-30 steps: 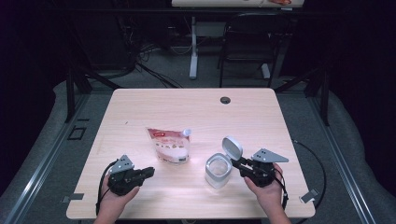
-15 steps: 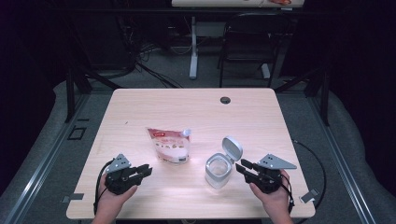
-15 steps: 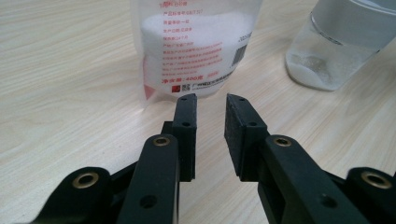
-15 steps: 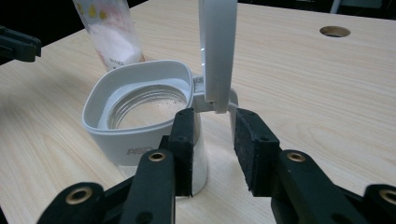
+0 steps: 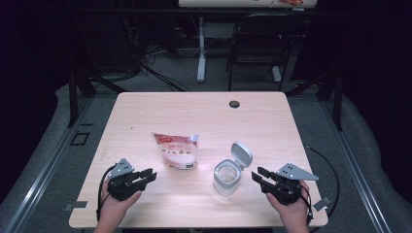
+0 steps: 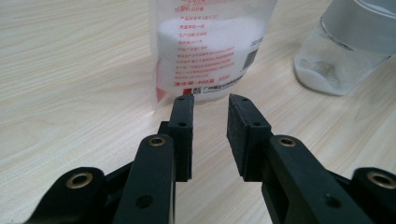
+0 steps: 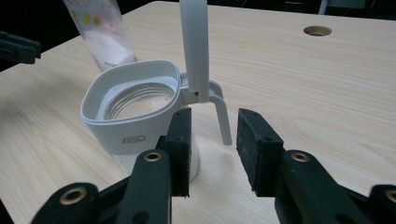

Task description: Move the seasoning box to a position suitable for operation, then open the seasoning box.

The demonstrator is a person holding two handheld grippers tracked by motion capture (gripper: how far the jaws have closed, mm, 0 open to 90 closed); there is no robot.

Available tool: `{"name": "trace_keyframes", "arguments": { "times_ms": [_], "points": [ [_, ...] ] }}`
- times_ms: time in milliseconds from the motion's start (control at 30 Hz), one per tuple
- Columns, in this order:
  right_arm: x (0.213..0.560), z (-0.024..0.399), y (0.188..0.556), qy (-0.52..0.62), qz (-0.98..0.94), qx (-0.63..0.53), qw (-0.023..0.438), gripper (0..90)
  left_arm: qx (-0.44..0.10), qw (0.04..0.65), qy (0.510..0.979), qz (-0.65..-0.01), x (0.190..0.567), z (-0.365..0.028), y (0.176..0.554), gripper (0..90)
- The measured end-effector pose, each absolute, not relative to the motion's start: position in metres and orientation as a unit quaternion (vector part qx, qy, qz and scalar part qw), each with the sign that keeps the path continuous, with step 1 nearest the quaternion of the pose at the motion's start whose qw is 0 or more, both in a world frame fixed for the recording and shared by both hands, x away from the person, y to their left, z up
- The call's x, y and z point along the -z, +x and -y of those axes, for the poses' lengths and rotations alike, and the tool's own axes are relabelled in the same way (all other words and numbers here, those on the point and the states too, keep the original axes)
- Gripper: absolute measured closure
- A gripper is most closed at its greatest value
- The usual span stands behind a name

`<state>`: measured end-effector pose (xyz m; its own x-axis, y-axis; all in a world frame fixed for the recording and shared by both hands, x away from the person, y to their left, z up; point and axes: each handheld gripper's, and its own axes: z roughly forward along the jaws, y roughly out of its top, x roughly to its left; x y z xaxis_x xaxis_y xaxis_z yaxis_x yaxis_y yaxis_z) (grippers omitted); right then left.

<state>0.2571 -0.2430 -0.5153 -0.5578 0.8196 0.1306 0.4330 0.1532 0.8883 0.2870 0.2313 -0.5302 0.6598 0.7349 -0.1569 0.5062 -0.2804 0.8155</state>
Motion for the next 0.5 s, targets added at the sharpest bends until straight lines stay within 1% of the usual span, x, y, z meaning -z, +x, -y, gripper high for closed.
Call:
{"name": "trace_keyframes", "arguments": {
  "times_ms": [233, 500],
  "points": [
    [0.5133, 0.2378, 0.2558, 0.411, -0.743, -0.489, 0.199, 62.4, -0.129, 0.451, 0.789, -0.396, 0.5294, -0.2342, 0.2874, 69.4],
    [0.5094, 0.2337, 0.2523, 0.398, -0.748, -0.49, 0.205, 61.7, -0.132, 0.45, 0.788, -0.399, 0.5304, -0.236, 0.2873, 68.8]
  ]
}}
